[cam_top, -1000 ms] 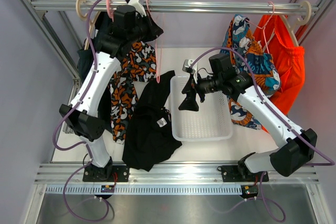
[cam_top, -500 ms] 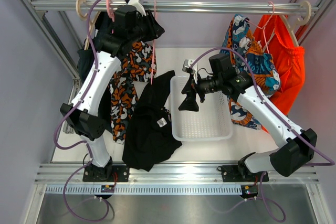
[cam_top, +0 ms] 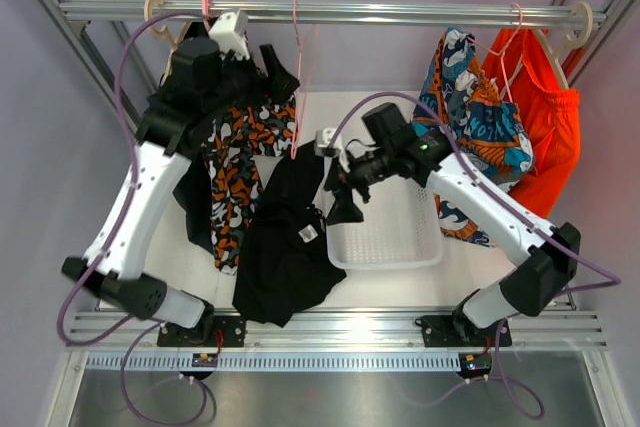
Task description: Remove the shorts from the hanger
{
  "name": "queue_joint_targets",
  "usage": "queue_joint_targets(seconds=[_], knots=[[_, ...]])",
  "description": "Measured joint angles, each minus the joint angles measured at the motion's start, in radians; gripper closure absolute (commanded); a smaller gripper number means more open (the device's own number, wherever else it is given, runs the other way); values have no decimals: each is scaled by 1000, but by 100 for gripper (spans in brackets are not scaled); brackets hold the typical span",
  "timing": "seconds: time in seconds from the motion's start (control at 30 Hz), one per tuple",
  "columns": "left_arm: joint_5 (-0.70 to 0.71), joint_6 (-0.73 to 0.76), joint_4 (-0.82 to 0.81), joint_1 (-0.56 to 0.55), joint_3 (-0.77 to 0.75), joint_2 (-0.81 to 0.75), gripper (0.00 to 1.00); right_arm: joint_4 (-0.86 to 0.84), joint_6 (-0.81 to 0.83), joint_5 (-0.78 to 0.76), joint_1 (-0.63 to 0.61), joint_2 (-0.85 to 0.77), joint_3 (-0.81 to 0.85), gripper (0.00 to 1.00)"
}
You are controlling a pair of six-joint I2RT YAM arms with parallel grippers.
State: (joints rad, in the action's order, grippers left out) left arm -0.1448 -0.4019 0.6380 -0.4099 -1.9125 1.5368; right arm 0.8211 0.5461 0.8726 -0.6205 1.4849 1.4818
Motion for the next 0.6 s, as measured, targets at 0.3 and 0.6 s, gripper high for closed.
queue_joint_targets(seconds=[0.3, 0.6], knots=[[-3, 125, 33, 1, 403, -517, 8, -74, -63, -370, -340, 200, 35, 0], [47, 129, 155, 1, 584, -851, 6, -441, -276, -868, -525, 332, -58, 1]])
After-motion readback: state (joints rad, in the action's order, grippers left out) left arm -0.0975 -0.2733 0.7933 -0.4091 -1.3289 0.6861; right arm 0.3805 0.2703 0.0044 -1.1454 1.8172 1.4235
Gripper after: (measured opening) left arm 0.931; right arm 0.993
